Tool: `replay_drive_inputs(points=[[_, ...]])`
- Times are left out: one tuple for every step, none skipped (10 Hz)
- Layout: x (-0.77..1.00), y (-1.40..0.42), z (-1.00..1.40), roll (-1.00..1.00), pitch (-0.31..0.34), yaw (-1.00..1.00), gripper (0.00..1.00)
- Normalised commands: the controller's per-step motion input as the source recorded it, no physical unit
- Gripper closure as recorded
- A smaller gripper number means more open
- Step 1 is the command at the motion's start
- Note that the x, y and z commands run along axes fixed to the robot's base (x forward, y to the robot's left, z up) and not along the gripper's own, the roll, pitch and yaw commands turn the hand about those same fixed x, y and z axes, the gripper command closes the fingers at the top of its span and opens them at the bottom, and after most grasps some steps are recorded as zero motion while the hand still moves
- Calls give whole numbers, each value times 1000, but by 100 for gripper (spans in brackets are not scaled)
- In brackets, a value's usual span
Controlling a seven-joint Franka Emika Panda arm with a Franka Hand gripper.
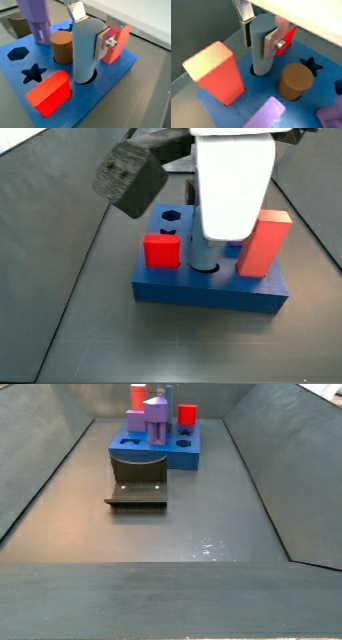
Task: Pick up the oval object. Move up. Move to above the board. Insert the oval object.
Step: Insert the oval object.
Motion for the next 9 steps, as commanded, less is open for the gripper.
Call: replay_drive_inputs(points=[[217,-309,-760,0,-219,343,100],[83,-489,-677,0,-249,349,100],[0,-371,-634,-31,-267,254,100],[0,-109,-686,0,-183,0,100],[0,-49,-920,121,-139,0,100],[0,-49,-971,144,-100,0,100],[0,-103,-903,86,-170,0,100],[0,-14,-191,-11,-169,11,100],[-14,0,0,0,-13,0,100]])
